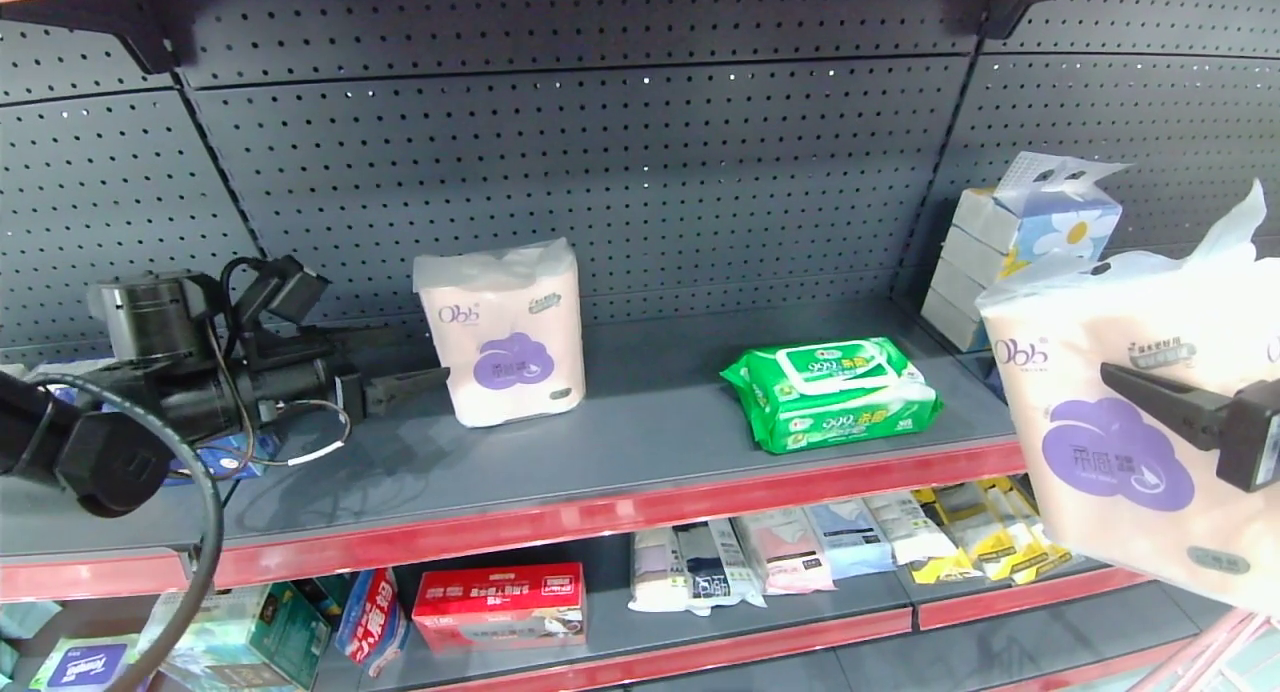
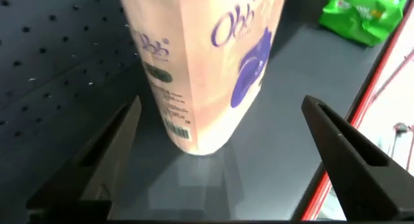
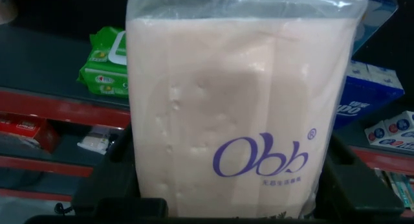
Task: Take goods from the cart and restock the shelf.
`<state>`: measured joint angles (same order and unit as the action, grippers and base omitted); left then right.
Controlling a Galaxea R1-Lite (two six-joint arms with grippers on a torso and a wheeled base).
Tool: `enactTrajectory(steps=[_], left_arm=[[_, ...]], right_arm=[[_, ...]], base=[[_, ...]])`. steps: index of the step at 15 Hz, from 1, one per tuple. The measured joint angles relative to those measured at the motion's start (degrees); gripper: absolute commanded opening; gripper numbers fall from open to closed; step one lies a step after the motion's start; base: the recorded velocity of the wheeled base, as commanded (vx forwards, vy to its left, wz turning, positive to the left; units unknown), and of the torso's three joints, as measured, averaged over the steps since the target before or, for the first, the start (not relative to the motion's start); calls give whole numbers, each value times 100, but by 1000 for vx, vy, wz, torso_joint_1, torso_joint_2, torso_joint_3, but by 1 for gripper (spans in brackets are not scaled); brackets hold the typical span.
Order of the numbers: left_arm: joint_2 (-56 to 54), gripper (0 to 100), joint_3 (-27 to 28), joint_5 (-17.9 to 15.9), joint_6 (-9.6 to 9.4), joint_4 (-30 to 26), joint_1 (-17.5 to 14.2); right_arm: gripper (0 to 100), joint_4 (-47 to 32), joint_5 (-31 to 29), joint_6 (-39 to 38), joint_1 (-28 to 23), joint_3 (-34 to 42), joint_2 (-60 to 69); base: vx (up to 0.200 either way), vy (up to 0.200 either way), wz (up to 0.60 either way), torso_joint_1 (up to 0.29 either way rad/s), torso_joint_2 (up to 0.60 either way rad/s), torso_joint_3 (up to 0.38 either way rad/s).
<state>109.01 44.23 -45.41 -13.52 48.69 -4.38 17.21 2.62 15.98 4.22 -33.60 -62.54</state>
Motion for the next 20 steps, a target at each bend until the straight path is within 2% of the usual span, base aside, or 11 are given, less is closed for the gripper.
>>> enactTrajectory(steps=[5, 9, 17, 20], left_arm=[[312, 100, 443, -355, -18, -30, 0], [519, 100, 601, -467, -22, -2, 28], [951, 100, 1298, -875, -2, -49, 201], [1172, 100, 1627, -919, 2, -46, 232]], right_arm=[[0, 0, -6, 2, -1, 24, -35], [0, 0, -17, 40, -6, 13, -22], [0, -2, -63, 176, -1, 33, -68], [0, -2, -62, 207, -1, 33, -121]], base=[[0, 0, 0, 0, 0, 0], [0, 0, 0, 0, 0, 0], [0, 0, 0, 0, 0, 0], [0, 0, 0, 0, 0, 0]])
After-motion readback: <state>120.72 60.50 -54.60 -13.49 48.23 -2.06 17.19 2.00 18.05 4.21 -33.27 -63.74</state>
